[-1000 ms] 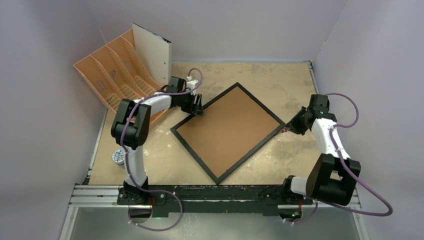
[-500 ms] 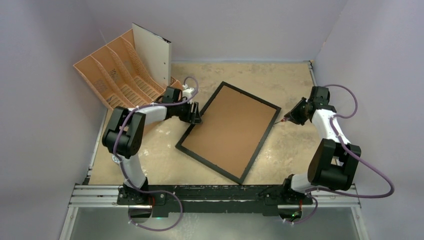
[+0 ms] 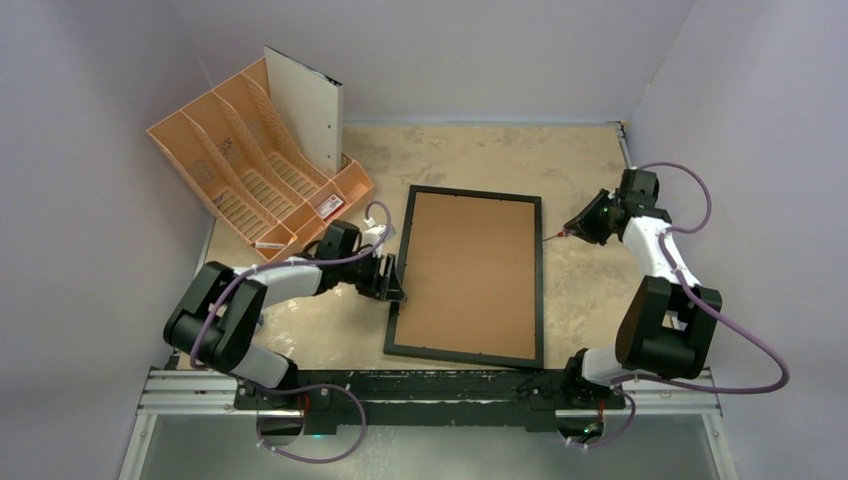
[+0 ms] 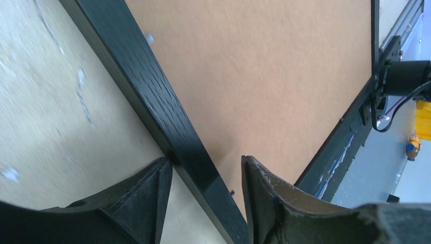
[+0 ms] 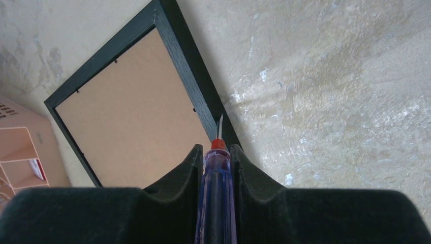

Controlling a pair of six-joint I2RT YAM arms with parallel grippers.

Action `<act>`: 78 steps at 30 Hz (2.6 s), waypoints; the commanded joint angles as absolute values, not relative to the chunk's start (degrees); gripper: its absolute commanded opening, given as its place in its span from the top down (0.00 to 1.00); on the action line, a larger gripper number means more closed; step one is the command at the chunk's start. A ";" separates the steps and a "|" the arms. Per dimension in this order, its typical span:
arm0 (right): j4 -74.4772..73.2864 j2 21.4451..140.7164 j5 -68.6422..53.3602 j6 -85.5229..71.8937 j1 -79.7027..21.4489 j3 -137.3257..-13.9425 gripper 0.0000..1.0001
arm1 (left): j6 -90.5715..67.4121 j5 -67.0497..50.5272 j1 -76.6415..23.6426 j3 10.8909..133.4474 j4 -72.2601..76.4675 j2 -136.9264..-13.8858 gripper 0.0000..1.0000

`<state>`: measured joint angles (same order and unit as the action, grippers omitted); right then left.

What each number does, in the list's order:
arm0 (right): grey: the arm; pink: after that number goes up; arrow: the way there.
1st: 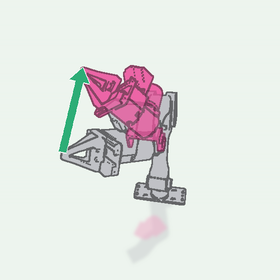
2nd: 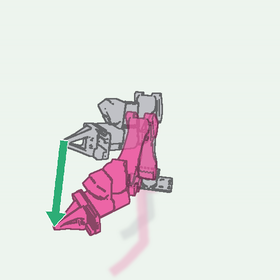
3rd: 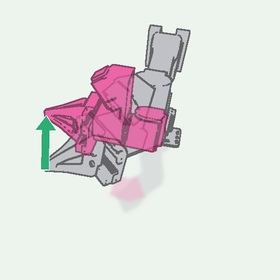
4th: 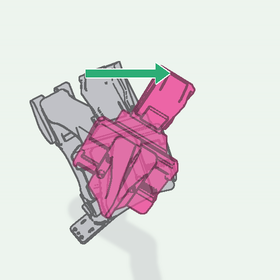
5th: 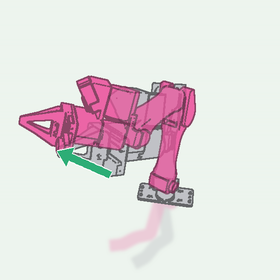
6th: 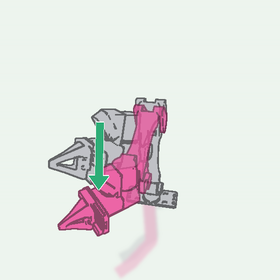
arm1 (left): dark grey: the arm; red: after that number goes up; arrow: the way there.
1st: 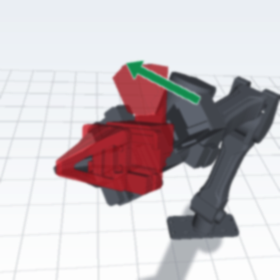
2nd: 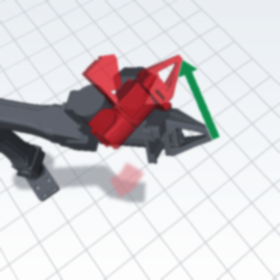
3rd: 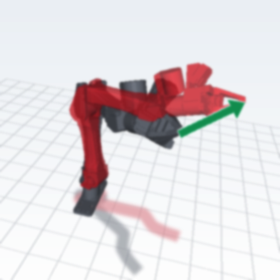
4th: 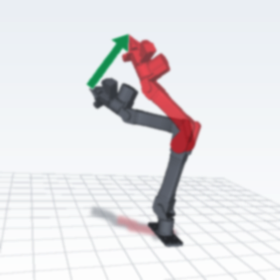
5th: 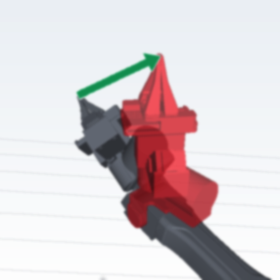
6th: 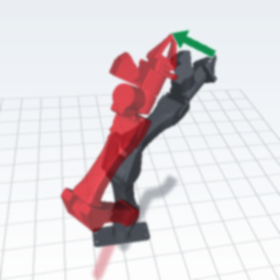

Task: Take the photo out of the frame
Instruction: Adjust the photo frame at the center of the board, then adjust the screwdriver.

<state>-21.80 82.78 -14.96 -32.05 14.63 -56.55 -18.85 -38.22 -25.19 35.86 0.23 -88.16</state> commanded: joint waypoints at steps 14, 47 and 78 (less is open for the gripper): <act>-23.51 71.83 -13.50 -30.34 12.94 -56.69 1.00 | -22.06 -28.55 -26.97 31.24 -6.79 -67.29 0.45; -22.87 82.31 -9.22 -28.37 2.48 -57.95 1.00 | -24.11 -16.08 -26.81 33.13 -6.24 -66.81 0.45; -10.01 68.51 -55.69 -23.78 -20.10 -52.85 1.00 | -5.64 -38.21 -36.63 42.50 3.11 -60.73 0.37</act>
